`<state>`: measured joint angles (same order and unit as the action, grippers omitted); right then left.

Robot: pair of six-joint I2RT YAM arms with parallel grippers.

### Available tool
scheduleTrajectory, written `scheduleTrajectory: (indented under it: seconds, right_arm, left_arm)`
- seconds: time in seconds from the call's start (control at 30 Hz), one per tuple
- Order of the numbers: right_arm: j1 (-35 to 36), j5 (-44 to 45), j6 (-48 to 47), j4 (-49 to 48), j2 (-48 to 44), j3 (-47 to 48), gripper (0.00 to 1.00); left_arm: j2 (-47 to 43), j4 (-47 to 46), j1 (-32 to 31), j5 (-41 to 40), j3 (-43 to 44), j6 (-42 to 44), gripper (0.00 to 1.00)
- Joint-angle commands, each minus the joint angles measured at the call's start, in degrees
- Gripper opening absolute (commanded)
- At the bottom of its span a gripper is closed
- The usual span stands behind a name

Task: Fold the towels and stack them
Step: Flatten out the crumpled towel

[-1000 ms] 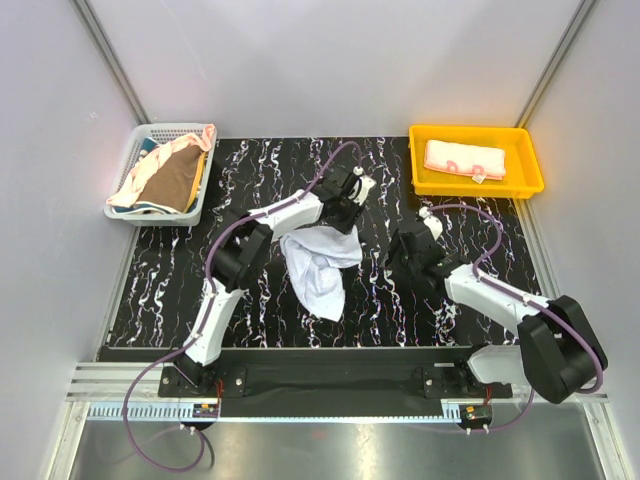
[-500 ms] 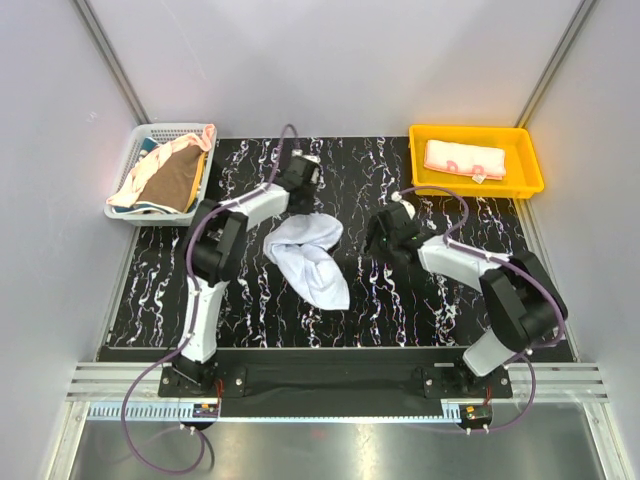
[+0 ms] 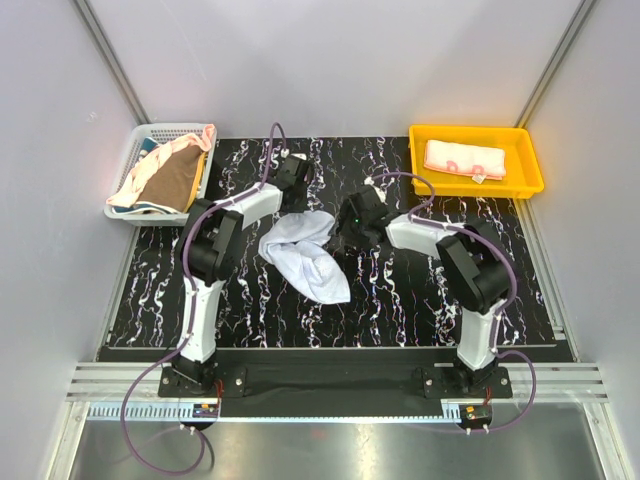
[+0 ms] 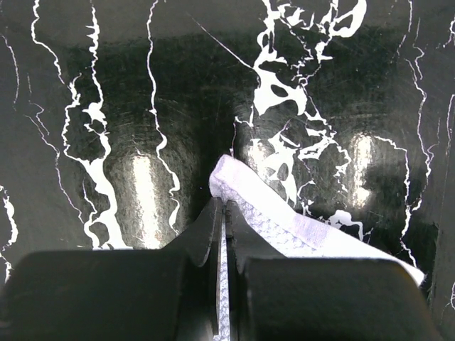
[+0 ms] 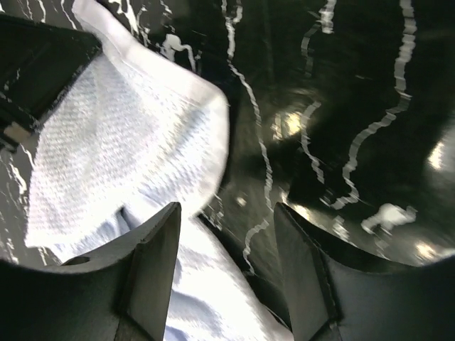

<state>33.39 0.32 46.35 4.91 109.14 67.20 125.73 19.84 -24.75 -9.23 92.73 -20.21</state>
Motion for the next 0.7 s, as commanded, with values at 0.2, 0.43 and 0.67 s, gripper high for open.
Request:
scheduleTrajectory:
  seconds: [0.2,0.43,0.67]
  right_arm:
    - [2.7,-0.8,6.9,-2.4,6.5,5.9,0.59]
    - [3.5,-0.8,9.2,-2.4,8.0,7.1,0.54]
    - [3.7,-0.7,11.0,-0.8,10.9,9.2,0.41]
  left_arm:
    - [-3.4,-0.6,1.7,0.2,-0.7,-0.9,0.0]
    - [-3.9,-0.8,2.1,0.6,-1.0,-0.8,0.0]
    - [-4.1,-0.9,2.3,1.1,-0.4,-0.9,0.0]
